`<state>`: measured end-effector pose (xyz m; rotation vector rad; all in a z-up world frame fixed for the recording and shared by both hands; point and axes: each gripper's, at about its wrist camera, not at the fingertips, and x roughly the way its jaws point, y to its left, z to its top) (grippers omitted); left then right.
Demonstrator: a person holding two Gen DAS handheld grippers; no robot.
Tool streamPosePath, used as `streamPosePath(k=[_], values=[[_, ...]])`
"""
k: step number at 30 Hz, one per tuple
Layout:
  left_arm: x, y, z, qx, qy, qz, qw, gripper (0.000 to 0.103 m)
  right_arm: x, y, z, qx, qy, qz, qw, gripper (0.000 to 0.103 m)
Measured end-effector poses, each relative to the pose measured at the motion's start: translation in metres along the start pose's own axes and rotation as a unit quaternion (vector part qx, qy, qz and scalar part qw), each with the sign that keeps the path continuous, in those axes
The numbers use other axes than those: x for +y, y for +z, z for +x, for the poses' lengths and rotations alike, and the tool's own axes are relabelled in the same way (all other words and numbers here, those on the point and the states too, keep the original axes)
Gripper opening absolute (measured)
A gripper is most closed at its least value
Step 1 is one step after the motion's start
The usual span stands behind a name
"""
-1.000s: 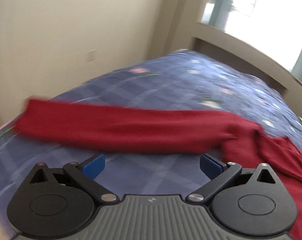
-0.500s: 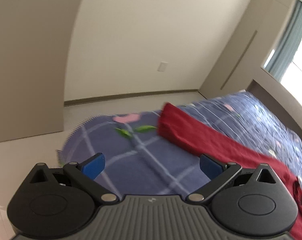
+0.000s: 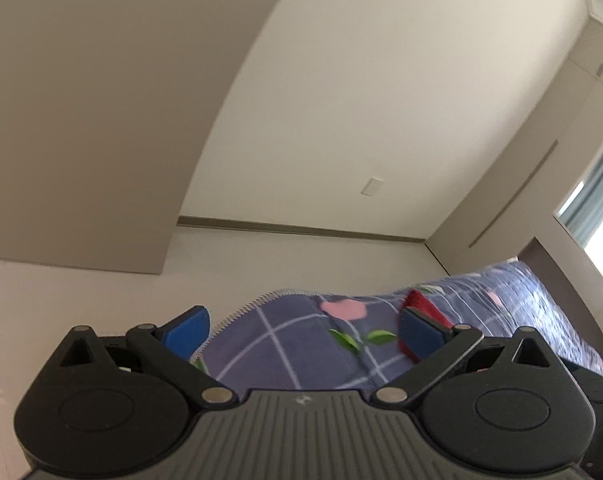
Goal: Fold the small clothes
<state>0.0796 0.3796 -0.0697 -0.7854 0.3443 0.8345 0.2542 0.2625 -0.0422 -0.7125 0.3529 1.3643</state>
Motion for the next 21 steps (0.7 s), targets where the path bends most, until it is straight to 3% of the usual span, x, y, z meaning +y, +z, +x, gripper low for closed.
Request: streamPosePath(k=[2,3,4,5,11,17,21], values=[[0.008,0.0,0.0,-0.001,0.005,-0.014,0.9999,0.103,-0.002,0.001,0.009,0.011,0.003,0.003,1.0,0.047],[0.01,0.0,0.0,0.002,0.007,-0.019,0.9998,0.103,-0.005,0.002,0.012,0.014,0.007,0.013,1.0,0.032],[0.012,-0.001,0.001,0.004,0.008,-0.024,0.9997,0.103,-0.008,0.001,0.013,0.015,0.01,0.027,0.999,0.01],[0.014,-0.001,0.0,0.005,0.009,-0.026,0.9996,0.103,-0.016,0.002,0.012,0.012,0.013,0.055,0.998,0.005],[0.006,-0.006,0.001,0.012,0.001,-0.009,0.9999,0.103,-0.087,0.026,-0.035,-0.035,-0.001,0.186,0.982,0.004],[-0.05,-0.02,0.01,0.036,-0.063,0.034,0.9968,0.103,-0.185,0.04,-0.13,-0.106,-0.093,0.271,0.952,0.004],[-0.1,-0.035,0.014,0.052,-0.115,0.067,0.9898,0.103,-0.235,0.017,-0.201,-0.147,-0.18,0.302,0.924,0.005]])
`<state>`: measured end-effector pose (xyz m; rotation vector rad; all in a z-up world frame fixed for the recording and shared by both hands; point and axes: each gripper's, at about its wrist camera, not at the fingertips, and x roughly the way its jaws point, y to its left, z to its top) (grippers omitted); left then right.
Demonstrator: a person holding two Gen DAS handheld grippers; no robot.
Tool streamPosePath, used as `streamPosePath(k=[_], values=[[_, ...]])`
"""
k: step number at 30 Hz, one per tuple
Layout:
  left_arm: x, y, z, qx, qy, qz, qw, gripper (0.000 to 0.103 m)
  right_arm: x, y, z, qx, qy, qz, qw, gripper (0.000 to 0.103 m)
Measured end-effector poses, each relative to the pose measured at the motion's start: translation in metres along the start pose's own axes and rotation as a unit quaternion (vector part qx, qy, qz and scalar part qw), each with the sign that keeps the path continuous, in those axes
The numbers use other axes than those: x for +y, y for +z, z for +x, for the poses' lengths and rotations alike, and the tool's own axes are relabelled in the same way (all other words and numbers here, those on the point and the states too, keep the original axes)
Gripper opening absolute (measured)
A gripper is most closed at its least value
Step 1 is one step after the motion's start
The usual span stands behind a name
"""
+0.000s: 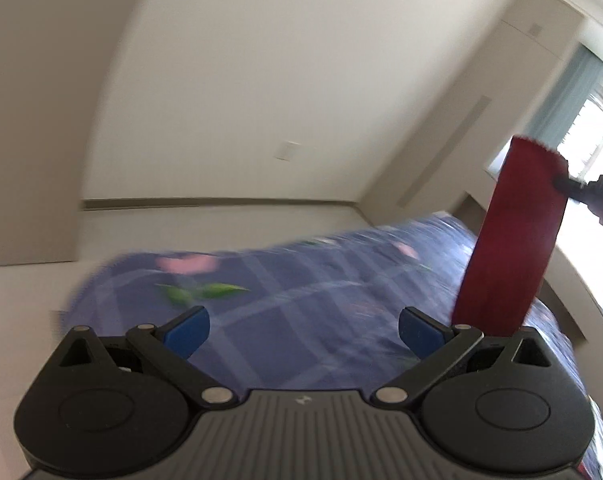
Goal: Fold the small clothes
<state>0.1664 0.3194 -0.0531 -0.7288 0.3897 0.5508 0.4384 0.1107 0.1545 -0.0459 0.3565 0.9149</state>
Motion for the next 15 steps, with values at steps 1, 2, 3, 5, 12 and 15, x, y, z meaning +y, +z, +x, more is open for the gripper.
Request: streamPosePath(k=[1,2,3,5,12,15], values=[[-0.013,-0.002,0.006,0.006,-0.012,0.01,0.9999,0.103,-0.016,0.003,-0.014,-0.012,-0.018,0.006,1.0,0.005],[-0.028,-0.006,0.012,0.013,-0.024,0.024,0.9993,0.103,-0.036,0.004,-0.03,-0.025,-0.041,0.014,0.999,0.005],[-0.04,-0.008,0.018,0.018,-0.033,0.035,0.9987,0.103,-0.053,0.003,-0.044,-0.035,-0.059,0.022,0.997,0.005],[-0.068,-0.016,0.03,0.031,-0.05,0.065,0.9961,0.103,-0.088,-0.005,-0.074,-0.049,-0.098,0.034,0.993,0.005],[-0.17,-0.056,0.068,0.092,-0.112,0.192,0.9706,0.103,-0.189,-0.08,-0.152,-0.054,-0.191,0.102,0.975,0.005],[-0.2,-0.075,0.079,0.116,-0.131,0.23,0.9574,0.103,-0.221,-0.124,-0.186,-0.046,-0.224,0.14,0.963,0.005]])
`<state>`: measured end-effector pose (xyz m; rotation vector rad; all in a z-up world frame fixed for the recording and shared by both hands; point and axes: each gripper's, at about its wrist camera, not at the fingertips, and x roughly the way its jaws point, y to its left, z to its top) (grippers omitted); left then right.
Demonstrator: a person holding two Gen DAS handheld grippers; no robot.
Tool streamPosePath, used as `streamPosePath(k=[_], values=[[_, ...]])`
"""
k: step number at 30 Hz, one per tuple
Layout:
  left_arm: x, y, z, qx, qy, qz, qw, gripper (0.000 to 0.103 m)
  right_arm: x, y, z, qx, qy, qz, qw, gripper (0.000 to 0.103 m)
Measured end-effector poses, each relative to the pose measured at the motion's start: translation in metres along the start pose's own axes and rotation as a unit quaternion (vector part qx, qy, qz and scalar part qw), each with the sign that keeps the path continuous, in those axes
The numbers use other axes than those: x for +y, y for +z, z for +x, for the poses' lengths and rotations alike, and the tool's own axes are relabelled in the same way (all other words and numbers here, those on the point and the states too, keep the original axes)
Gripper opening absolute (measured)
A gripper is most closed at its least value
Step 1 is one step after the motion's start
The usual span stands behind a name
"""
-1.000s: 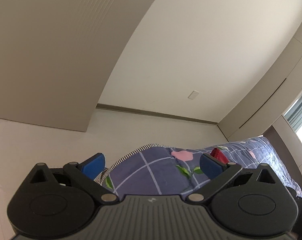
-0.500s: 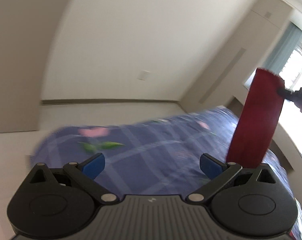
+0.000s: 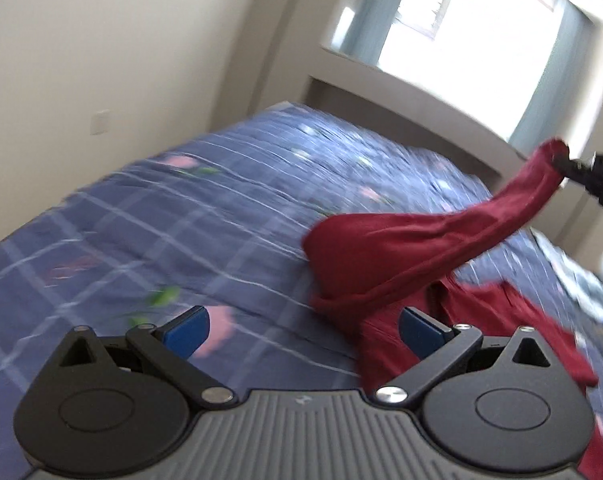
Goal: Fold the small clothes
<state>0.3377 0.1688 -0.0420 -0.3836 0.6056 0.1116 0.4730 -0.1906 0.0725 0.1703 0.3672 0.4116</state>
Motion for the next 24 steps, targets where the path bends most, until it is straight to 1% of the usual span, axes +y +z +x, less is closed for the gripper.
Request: streamPosePath(k=[3,5,7,9,10,11,14,16,17,18,19,20,21,22,24], values=[[-0.019,-0.005,0.021,0.019,0.009,0.04,0.999,0.103,-0.045,-0.038,-0.01,0.028,-0.027,0.037,0.999,0.005],[-0.028,-0.01,0.036,0.033,0.022,0.07,0.9967,0.103,-0.062,-0.067,-0.014,0.045,-0.04,0.061,0.996,0.005],[-0.037,-0.014,0.044,0.04,0.032,0.103,0.9934,0.103,-0.074,-0.084,-0.019,0.054,-0.045,0.084,0.994,0.005],[-0.045,-0.017,0.053,0.04,0.041,0.15,0.987,0.103,-0.083,-0.093,-0.023,0.057,-0.043,0.102,0.992,0.006],[-0.049,-0.016,0.055,0.04,0.042,0.174,0.983,0.103,-0.082,-0.095,-0.025,0.057,-0.041,0.106,0.992,0.006],[-0.053,-0.017,0.056,0.038,0.042,0.206,0.977,0.103,-0.085,-0.098,-0.03,0.057,-0.038,0.11,0.992,0.007],[-0.059,-0.018,0.065,0.032,0.038,0.292,0.9552,0.103,-0.097,-0.105,-0.033,0.067,-0.027,0.122,0.99,0.011],[-0.062,-0.021,0.069,0.027,0.041,0.335,0.941,0.102,-0.101,-0.111,-0.036,0.076,-0.023,0.128,0.989,0.016],[-0.063,-0.021,0.073,0.025,0.042,0.349,0.9359,0.101,-0.103,-0.114,-0.038,0.082,-0.022,0.13,0.988,0.017],[-0.063,-0.021,0.074,0.027,0.039,0.355,0.9338,0.099,-0.105,-0.116,-0.041,0.086,-0.021,0.132,0.987,0.022],[-0.063,-0.019,0.077,0.033,0.032,0.355,0.9339,0.097,-0.107,-0.118,-0.043,0.088,-0.019,0.134,0.987,0.033],[-0.062,-0.017,0.08,0.038,0.023,0.351,0.9354,0.094,-0.109,-0.119,-0.046,0.089,-0.021,0.136,0.986,0.041],[-0.062,-0.016,0.082,0.042,0.015,0.347,0.9369,0.092,-0.112,-0.12,-0.047,0.089,-0.022,0.139,0.986,0.056],[-0.061,-0.014,0.084,0.045,0.008,0.344,0.9377,0.089,-0.114,-0.121,-0.047,0.089,-0.02,0.143,0.986,0.063],[-0.06,-0.011,0.085,0.047,-0.006,0.342,0.9384,0.081,-0.117,-0.121,-0.043,0.099,-0.016,0.149,0.984,0.066]])
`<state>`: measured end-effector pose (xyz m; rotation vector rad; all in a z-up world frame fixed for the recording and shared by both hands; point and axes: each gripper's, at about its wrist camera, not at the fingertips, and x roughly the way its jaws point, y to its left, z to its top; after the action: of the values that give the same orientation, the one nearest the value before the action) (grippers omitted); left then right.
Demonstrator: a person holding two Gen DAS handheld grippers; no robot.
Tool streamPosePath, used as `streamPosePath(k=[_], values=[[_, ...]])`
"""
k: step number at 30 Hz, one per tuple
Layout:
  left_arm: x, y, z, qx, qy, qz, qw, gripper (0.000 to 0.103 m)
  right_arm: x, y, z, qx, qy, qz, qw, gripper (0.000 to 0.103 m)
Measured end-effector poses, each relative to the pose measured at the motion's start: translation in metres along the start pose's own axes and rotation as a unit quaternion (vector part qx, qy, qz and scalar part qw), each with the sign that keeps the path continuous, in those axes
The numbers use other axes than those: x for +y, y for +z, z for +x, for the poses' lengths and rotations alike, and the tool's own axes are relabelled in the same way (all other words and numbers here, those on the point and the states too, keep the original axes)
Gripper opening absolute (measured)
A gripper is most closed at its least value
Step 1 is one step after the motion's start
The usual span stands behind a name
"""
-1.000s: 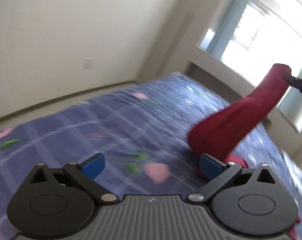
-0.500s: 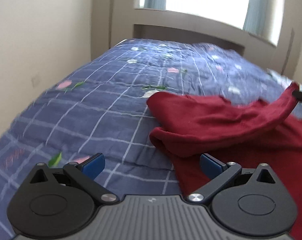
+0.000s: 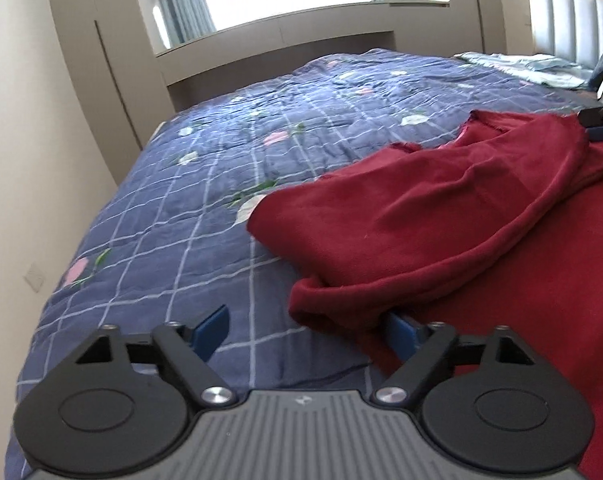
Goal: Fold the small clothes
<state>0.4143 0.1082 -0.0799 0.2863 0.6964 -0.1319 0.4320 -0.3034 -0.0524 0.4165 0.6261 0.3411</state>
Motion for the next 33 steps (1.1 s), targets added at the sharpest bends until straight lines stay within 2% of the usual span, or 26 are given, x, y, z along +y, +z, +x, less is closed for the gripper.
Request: streamPosePath(k=[1,3,4,5,7,9,11,13,15,17,19,20,22,23,25,26,27,30,33], values=[[0.001,0.001,0.0,-0.001,-0.007,0.001,1.0,0.078,0.0,0.001,0.003,0.006,0.002,0.004,1.0,0.067],[0.001,0.002,0.002,0.0,-0.021,0.009,0.9997,0.063,0.001,0.002,0.011,0.02,0.002,0.006,1.0,0.066],[0.0,0.003,0.003,-0.001,-0.03,0.016,0.9994,0.058,0.003,0.003,0.015,0.025,-0.004,0.001,1.0,0.059],[-0.002,0.004,0.003,0.0,-0.04,0.025,0.9989,0.046,0.005,0.003,0.019,0.028,-0.008,-0.006,1.0,0.052],[-0.006,0.005,0.004,0.003,-0.041,0.043,0.9982,0.038,0.01,0.006,0.022,0.026,-0.017,-0.015,0.999,0.026],[-0.008,0.008,0.001,-0.002,-0.037,0.052,0.9979,0.023,0.013,0.01,0.02,0.014,-0.017,-0.018,1.0,0.019],[-0.008,0.011,-0.006,-0.016,-0.025,0.043,0.9986,0.02,0.019,0.013,0.014,-0.003,-0.018,-0.031,0.999,0.017],[-0.005,0.012,-0.016,-0.036,-0.007,0.013,0.9993,0.019,0.023,0.012,0.008,-0.017,-0.021,-0.041,0.999,0.016],[0.003,0.01,-0.021,-0.041,0.006,-0.046,0.9981,0.018,0.023,0.009,0.005,-0.014,-0.021,-0.035,0.999,0.016],[0.015,0.004,-0.018,-0.013,-0.012,-0.133,0.9909,0.018,0.019,0.003,0.007,0.002,-0.022,-0.025,0.999,0.016],[0.024,-0.005,-0.012,0.019,-0.037,-0.193,0.9803,0.018,0.014,-0.004,0.01,0.015,-0.034,-0.02,0.999,0.016],[0.027,-0.01,-0.01,0.029,-0.05,-0.212,0.9756,0.018,0.012,-0.008,0.012,0.02,-0.037,-0.015,0.999,0.016],[0.031,-0.017,-0.011,0.038,-0.064,-0.224,0.9716,0.018,0.004,-0.014,0.011,0.022,-0.034,0.001,0.999,0.017],[0.032,-0.019,-0.012,0.042,-0.071,-0.225,0.9708,0.023,0.002,-0.016,0.01,0.019,-0.031,0.003,0.999,0.018],[0.037,-0.024,-0.017,0.043,-0.079,-0.229,0.9693,0.052,0.0,-0.019,0.008,0.014,-0.023,0.002,1.0,0.02],[0.041,-0.026,-0.022,0.037,-0.08,-0.235,0.968,0.079,-0.001,-0.02,0.007,0.011,-0.02,0.002,1.0,0.021],[0.042,-0.027,-0.025,0.028,-0.079,-0.241,0.9669,0.094,-0.001,-0.02,0.007,0.009,-0.016,0.002,1.0,0.024],[0.055,-0.021,-0.032,0.001,-0.081,-0.257,0.9629,0.097,0.0,-0.019,0.006,0.004,-0.008,-0.002,1.0,0.035],[0.067,-0.002,-0.013,0.004,-0.082,-0.284,0.9552,0.098,0.001,-0.017,0.007,0.001,-0.005,-0.011,1.0,0.042]])
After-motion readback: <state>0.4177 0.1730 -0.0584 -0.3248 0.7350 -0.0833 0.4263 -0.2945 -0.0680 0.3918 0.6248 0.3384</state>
